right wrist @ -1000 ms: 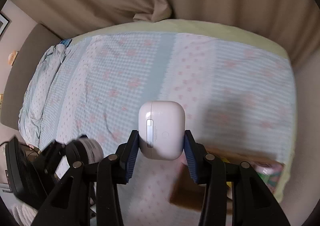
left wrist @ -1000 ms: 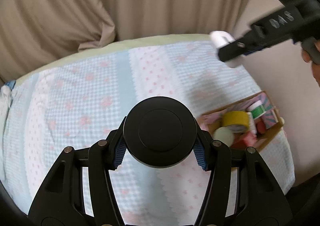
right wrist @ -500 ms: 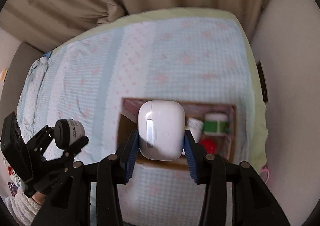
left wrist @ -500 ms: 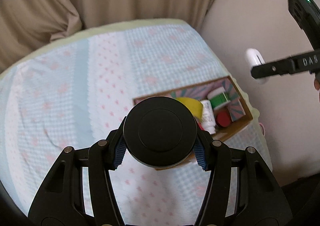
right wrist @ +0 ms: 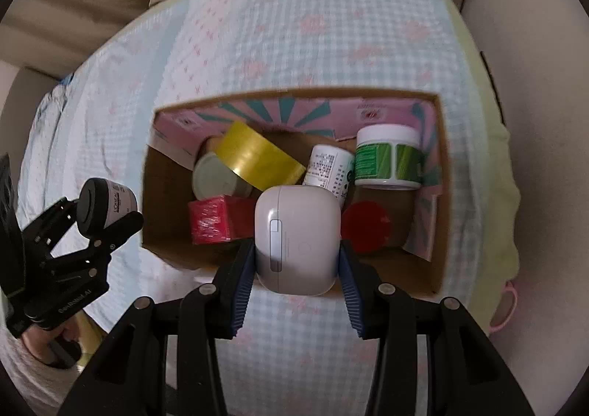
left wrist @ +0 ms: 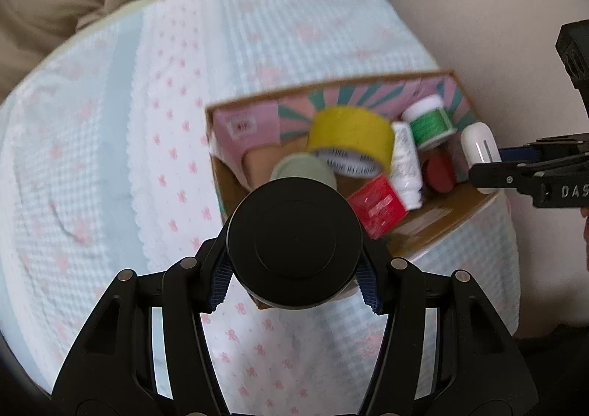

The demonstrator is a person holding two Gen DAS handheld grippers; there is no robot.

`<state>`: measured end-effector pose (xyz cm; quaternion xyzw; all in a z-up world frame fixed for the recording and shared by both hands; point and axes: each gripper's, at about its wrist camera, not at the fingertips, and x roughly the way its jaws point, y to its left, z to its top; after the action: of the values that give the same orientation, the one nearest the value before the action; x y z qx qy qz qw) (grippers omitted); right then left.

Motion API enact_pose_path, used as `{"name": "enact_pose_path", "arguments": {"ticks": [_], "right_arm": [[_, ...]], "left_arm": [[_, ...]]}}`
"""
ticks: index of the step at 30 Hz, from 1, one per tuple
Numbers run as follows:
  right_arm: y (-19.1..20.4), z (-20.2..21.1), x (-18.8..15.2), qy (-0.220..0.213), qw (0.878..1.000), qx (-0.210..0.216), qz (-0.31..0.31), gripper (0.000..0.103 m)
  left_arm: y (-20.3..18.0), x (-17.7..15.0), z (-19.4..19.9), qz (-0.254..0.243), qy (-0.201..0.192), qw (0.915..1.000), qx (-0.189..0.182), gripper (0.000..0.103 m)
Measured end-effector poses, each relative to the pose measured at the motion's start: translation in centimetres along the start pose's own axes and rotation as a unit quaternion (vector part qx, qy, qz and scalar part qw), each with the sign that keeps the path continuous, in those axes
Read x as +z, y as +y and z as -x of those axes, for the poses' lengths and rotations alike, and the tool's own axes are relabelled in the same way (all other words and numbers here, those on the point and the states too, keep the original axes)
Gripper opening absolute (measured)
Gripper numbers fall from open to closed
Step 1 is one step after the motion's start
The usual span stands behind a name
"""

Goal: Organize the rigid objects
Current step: 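Carry the black-lidded jar and earbud case over the cardboard box, then open both tools to drop the jar and earbud case into the box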

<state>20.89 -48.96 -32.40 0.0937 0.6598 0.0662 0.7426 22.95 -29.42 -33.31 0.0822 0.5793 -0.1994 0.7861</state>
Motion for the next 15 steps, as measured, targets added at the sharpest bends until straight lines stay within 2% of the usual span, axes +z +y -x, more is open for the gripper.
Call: {"name": "enact_pose_path", "arguments": {"ticks": [7,15], "right_arm": [[-0.3,-4.8,-1.2,-0.002,1.0,0.009,0.015,0.041],[-1.0,-6.8,-1.2,-0.005,0.999,0.047,-0.013,0.041]], "left_arm": [[-0.3,-0.3,-3.5,-0.028,0.043,0.9986,0.013,0.053],[-1.1,0.0,-4.7,-0.05,0.07,0.9961,0.019,0.053]]}}
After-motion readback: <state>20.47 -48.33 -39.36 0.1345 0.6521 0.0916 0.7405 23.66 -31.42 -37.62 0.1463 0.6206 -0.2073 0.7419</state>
